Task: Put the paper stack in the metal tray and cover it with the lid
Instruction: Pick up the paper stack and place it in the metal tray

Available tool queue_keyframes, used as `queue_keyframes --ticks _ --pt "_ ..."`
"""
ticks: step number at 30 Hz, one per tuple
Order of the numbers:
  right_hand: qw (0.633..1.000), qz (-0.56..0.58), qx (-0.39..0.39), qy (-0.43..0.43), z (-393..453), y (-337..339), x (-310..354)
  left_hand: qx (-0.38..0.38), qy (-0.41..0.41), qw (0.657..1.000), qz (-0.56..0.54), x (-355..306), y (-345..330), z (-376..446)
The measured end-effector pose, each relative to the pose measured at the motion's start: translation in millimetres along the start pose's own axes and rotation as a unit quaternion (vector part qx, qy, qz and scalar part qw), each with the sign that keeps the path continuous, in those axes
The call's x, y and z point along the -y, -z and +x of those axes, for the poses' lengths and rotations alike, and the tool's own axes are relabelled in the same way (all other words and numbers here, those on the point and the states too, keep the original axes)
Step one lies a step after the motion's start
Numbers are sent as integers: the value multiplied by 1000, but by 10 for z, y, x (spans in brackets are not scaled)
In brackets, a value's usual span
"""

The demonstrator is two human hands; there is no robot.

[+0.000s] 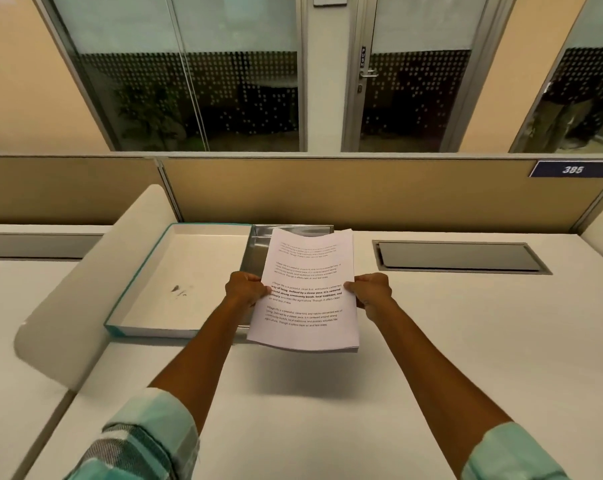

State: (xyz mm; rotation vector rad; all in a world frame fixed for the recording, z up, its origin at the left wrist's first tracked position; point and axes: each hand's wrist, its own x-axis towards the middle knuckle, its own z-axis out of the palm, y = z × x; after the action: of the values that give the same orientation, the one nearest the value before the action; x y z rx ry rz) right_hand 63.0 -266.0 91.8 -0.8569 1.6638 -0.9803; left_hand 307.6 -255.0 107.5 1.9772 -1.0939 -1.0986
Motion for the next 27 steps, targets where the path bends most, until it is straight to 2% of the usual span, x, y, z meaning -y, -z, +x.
queue_keyframes --ticks 6,19,27 --pt "999 -29 -27 -14 292 -498 69 14 0 1000 7 36 200 512" --pt "987 -137 -61 -58 970 -1047 151 17 -3 1000 22 191 128 1396" --pt "982 -165 -70 -53 1223 -1174 -31 10 -64 993 103 325 -43 1617"
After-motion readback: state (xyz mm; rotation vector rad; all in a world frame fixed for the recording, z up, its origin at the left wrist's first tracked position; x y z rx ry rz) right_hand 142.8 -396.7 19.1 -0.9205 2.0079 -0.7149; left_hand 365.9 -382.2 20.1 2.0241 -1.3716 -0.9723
